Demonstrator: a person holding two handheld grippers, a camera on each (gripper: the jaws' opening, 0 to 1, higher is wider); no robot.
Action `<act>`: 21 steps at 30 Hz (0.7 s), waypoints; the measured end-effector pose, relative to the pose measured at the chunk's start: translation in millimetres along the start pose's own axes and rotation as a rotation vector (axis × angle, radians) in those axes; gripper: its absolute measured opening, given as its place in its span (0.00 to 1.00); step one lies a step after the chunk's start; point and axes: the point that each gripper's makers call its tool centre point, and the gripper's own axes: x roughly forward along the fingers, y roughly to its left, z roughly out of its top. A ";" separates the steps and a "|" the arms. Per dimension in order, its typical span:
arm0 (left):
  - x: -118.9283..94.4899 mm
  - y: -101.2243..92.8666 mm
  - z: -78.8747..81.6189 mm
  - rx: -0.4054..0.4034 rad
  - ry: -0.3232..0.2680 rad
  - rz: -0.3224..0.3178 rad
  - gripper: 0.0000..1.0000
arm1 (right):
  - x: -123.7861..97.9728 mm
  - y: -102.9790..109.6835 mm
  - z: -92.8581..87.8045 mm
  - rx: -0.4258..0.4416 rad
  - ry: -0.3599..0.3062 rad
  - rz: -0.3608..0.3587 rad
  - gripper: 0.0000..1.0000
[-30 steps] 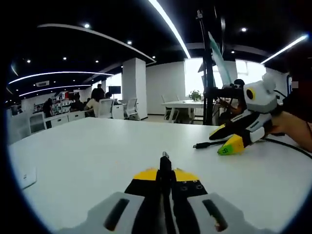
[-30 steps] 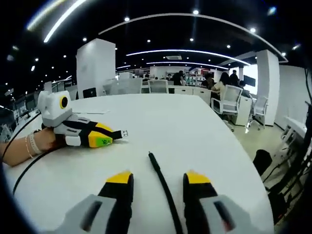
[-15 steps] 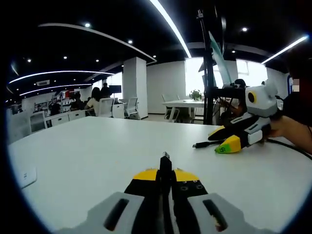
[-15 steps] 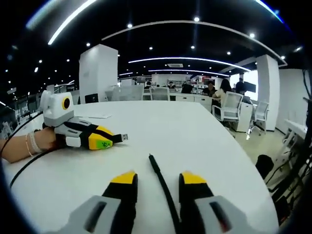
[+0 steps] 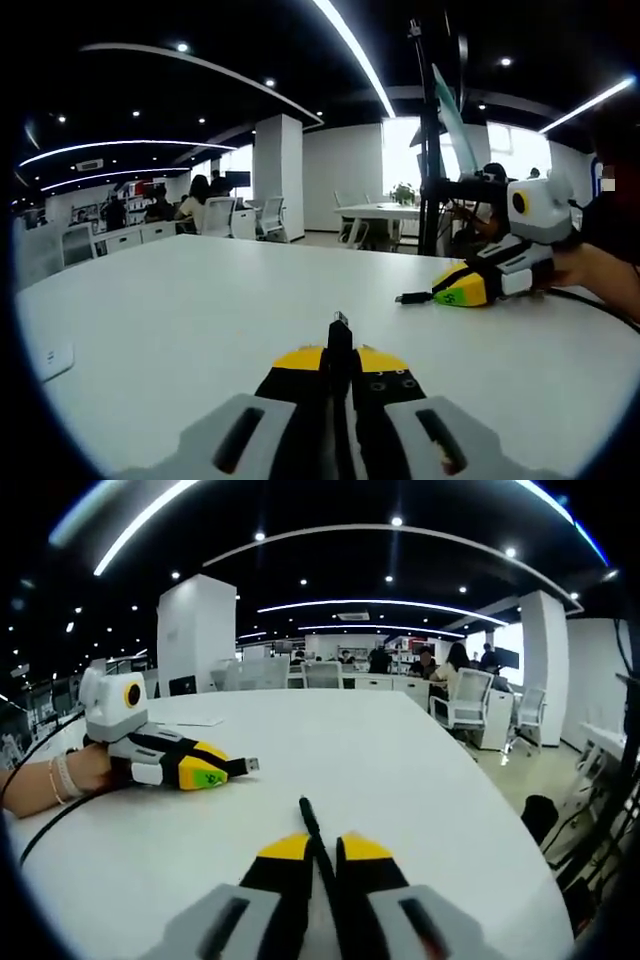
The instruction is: Find the charging cable on the desk, coil it up and secure with Velcro.
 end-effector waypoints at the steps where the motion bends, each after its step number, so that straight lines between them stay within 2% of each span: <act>1: -0.2 -0.1 -0.1 -0.001 0.001 0.000 0.10 | 0.2 1.4 0.3 -0.021 0.004 0.005 0.07; 9: 0.5 0.3 -0.2 -0.002 0.008 0.006 0.10 | 4.5 -0.1 2.6 -0.069 0.046 -0.047 0.05; 11: 0.0 1.6 0.9 0.041 0.007 0.015 0.10 | 4.7 -1.7 3.0 -0.071 0.049 -0.055 0.05; 14: -0.4 2.5 1.1 0.049 0.008 0.015 0.10 | 4.3 -5.5 3.2 -0.068 0.054 -0.080 0.05; 21: -1.4 1.4 0.5 0.044 0.018 0.010 0.10 | -3.0 -4.4 22.7 -0.040 -0.006 -0.093 0.05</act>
